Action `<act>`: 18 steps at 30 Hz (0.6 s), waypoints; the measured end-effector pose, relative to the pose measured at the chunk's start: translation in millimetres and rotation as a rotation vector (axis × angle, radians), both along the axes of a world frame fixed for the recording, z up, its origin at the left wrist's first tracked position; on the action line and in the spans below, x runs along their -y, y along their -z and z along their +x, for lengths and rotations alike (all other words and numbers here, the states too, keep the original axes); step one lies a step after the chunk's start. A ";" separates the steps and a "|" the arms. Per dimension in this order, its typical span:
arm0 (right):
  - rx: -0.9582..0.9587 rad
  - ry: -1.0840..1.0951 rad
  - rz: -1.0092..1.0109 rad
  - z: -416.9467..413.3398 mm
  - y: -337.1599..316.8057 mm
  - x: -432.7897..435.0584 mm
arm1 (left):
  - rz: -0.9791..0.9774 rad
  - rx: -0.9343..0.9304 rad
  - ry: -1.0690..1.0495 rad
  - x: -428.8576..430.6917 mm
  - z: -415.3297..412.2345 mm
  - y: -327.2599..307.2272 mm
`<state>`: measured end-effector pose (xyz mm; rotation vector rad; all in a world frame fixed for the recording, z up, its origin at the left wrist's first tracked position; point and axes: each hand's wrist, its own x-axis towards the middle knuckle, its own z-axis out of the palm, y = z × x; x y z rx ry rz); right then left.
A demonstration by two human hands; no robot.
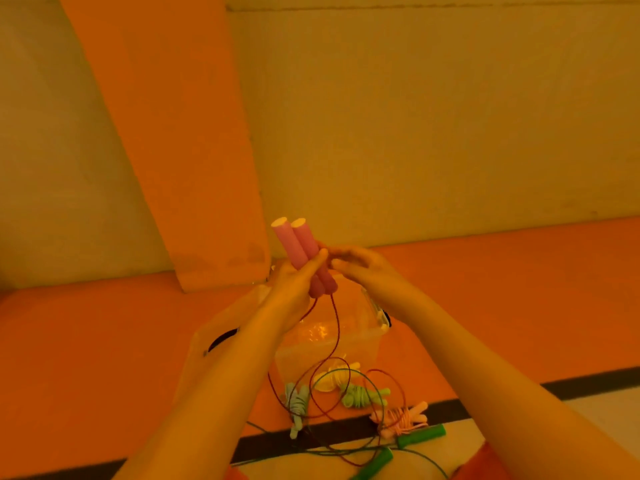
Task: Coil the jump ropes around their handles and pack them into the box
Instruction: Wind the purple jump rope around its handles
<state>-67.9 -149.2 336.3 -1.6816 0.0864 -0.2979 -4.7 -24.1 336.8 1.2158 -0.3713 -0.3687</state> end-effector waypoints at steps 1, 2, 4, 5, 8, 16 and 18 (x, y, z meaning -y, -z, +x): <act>-0.016 -0.035 -0.021 0.2 7.4 -5.4 | -0.034 -0.043 0.018 1.5 -1.3 2.1; -0.029 -0.057 -0.023 1.1 15.2 -9.5 | -0.052 -0.078 0.034 2.7 -2.3 3.8; -0.039 -0.057 -0.068 2.4 30.4 -16.3 | -0.010 -0.089 0.061 2.5 -3.7 10.4; -0.045 -0.043 -0.115 3.4 34.4 -19.1 | 0.008 -0.084 0.070 1.9 -3.6 16.0; -0.022 -0.046 -0.223 11.5 39.1 -24.8 | 0.010 -0.133 0.077 1.6 -0.3 27.8; 0.034 -0.069 -0.351 28.7 27.9 -18.7 | -0.031 -0.119 0.195 -4.2 16.1 19.8; 0.075 -0.016 -0.453 27.2 26.6 -14.6 | -0.197 -0.276 0.271 -13.2 25.3 16.1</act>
